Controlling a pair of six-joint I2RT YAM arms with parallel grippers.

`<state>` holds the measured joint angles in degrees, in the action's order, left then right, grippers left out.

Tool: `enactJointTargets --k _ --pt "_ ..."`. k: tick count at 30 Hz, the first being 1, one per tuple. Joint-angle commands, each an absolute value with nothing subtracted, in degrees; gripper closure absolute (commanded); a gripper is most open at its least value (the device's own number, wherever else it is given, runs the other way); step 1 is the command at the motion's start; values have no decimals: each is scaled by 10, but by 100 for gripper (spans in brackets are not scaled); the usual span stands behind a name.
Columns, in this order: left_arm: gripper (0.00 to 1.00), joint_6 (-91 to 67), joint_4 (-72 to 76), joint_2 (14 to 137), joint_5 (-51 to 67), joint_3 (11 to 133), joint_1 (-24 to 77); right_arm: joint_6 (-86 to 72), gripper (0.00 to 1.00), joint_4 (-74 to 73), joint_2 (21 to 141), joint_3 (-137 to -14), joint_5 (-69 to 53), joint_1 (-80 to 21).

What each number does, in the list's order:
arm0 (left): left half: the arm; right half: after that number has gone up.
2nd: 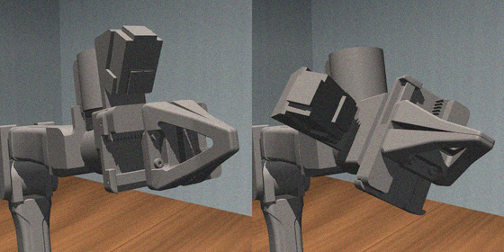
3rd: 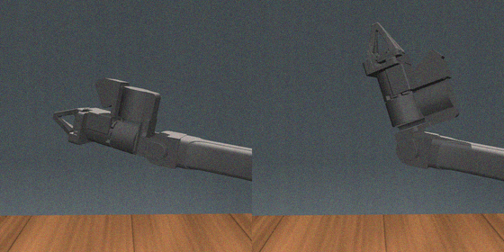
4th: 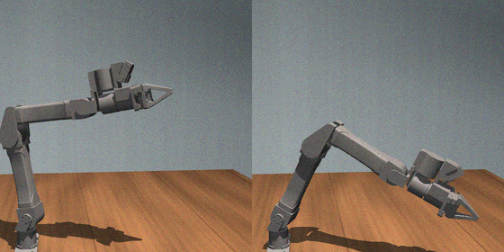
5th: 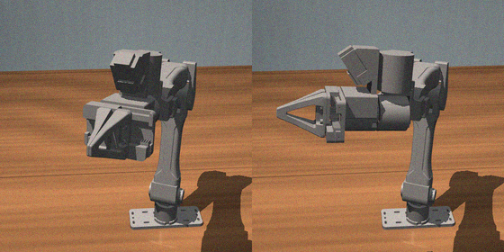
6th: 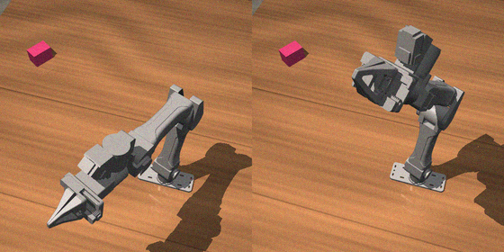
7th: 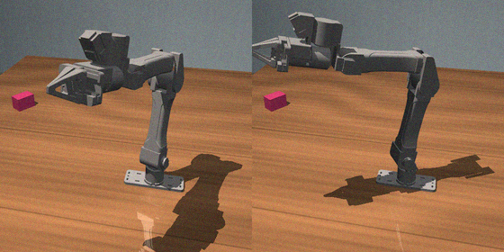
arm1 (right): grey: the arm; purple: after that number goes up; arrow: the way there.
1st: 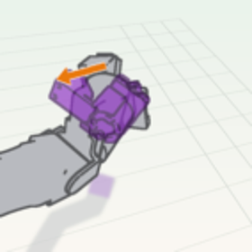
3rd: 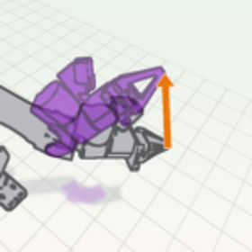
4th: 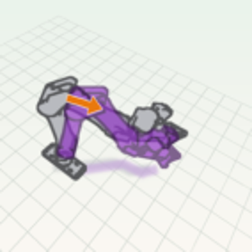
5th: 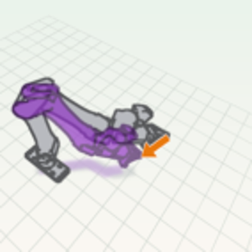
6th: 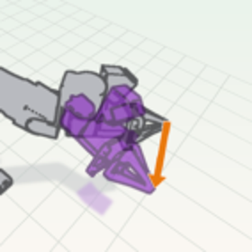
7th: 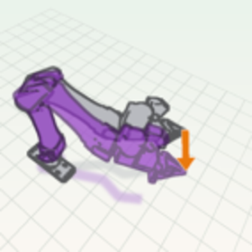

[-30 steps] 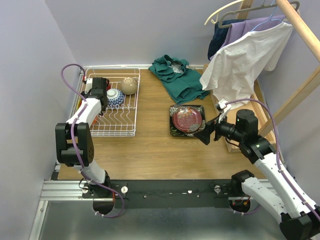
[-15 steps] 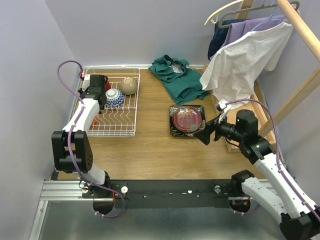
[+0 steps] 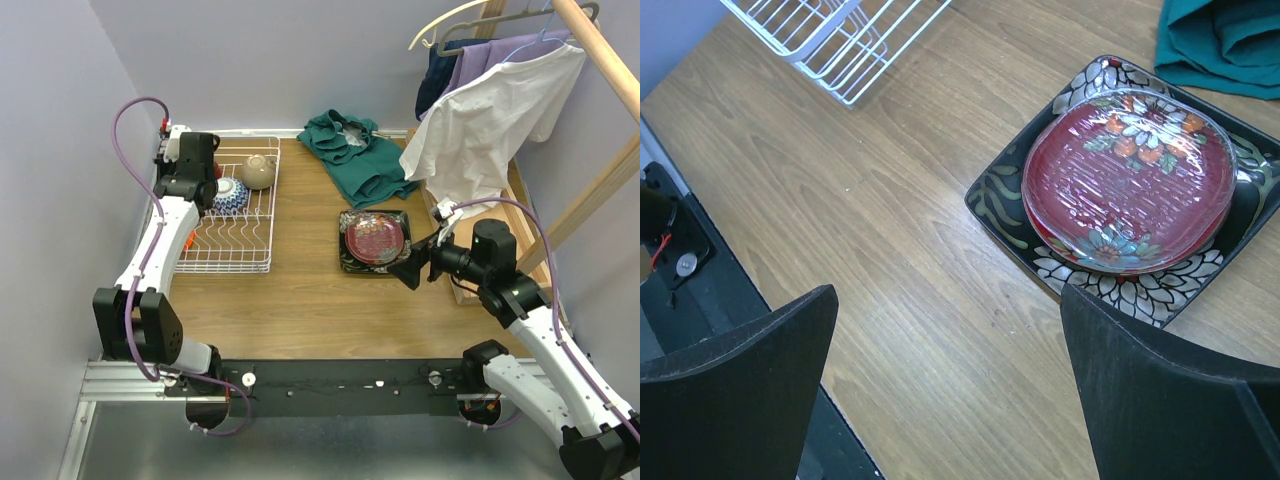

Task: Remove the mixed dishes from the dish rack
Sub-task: Pick up the plate from the dish rack, then place the plate at the center of the board.

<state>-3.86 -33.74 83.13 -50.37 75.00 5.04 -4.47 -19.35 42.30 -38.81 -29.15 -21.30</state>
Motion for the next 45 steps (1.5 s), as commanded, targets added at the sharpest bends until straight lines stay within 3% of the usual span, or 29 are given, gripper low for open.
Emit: enactJointTargets --k 1,9,16,20,24,45 --pt "96 -31 -352 791 -515 794 69 -44 0 -187 416 -391 -294 -215" --pt "96 -35 -358 754 -425 825 108 -51 0 -189 413 -395 -296 -214" --pt "96 -101 -346 741 -245 822 148 -61 0 -184 416 -399 -302 -215" --pt "96 -160 -289 744 -72 790 169 -63 0 -188 414 -405 -300 -214" --pt "96 -236 -231 757 -5 753 220 -69 0 -187 404 -403 -289 -215" --pt "92 -425 -121 995 29 778 381 -78 0 -196 382 -398 -250 -215"
